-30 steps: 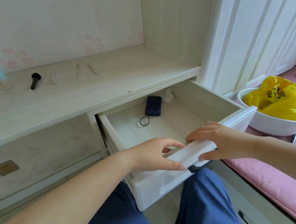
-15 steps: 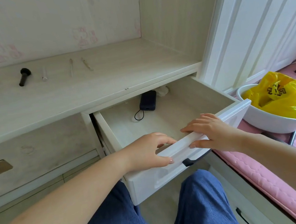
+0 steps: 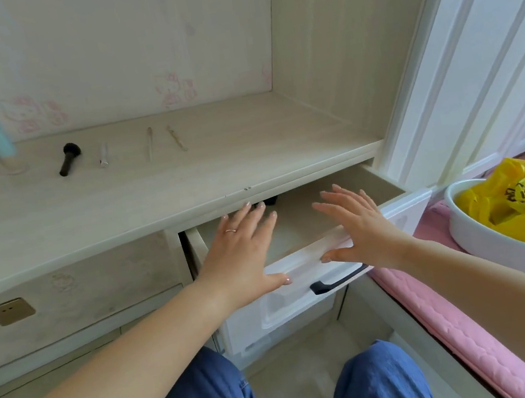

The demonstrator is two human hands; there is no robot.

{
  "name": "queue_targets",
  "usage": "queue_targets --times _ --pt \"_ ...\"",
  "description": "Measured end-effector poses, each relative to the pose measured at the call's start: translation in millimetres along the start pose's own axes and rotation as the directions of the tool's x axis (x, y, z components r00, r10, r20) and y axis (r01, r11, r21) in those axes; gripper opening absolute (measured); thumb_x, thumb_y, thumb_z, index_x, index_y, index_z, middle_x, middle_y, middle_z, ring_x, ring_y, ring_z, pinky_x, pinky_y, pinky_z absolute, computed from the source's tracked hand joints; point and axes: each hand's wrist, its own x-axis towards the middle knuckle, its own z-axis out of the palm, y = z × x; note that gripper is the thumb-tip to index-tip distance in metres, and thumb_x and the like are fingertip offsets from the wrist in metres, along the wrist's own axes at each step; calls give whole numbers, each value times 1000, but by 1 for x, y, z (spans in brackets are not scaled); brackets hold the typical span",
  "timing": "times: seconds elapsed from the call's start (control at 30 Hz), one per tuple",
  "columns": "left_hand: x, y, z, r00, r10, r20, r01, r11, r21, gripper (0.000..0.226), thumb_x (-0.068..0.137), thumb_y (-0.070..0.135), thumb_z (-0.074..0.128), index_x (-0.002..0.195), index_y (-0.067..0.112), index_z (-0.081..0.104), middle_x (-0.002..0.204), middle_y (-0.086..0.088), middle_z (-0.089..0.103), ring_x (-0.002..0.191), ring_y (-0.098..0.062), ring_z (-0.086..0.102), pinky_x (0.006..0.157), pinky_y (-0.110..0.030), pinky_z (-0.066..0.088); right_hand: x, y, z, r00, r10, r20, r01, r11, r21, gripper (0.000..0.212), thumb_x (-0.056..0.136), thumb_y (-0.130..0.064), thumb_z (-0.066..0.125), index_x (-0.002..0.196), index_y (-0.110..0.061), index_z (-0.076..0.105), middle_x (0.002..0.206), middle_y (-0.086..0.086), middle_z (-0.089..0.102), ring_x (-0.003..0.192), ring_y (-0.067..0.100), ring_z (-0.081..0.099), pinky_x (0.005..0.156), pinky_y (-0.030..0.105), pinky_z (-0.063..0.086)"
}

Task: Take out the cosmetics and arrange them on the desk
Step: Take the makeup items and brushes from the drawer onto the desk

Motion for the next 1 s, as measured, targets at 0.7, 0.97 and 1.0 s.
queue_targets --times 0.7,0.97,1.0 --pt "54 -58 -9 968 -247 -37 247 930 273 109 75 74 49 149 8 3 159 -12 2 147 -29 3 118 -51 7 107 -3 4 999 31 37 -22 975 -223 99 76 -63 59 150 -29 2 159 6 2 147 21 -2 118 45 1" --pt "57 -60 -3 970 -217 -113 240 932 272 88 88 49 54 149 8 8 159 -13 6 147 -27 9 117 -46 11 108 -7 27 980 35 -196 -83 967 -240 84 78 -49 67 147 -21 27 153 13 27 144 29 21 116 50 8" --pt "57 -61 -2 970 -211 -120 237 931 278 85 89 46 54 149 7 8 159 -13 6 147 -27 9 117 -46 11 108 -7 29 975 37 -220 -92 965 -244 83 76 -47 70 145 -19 31 151 14 32 142 31 26 115 51 10"
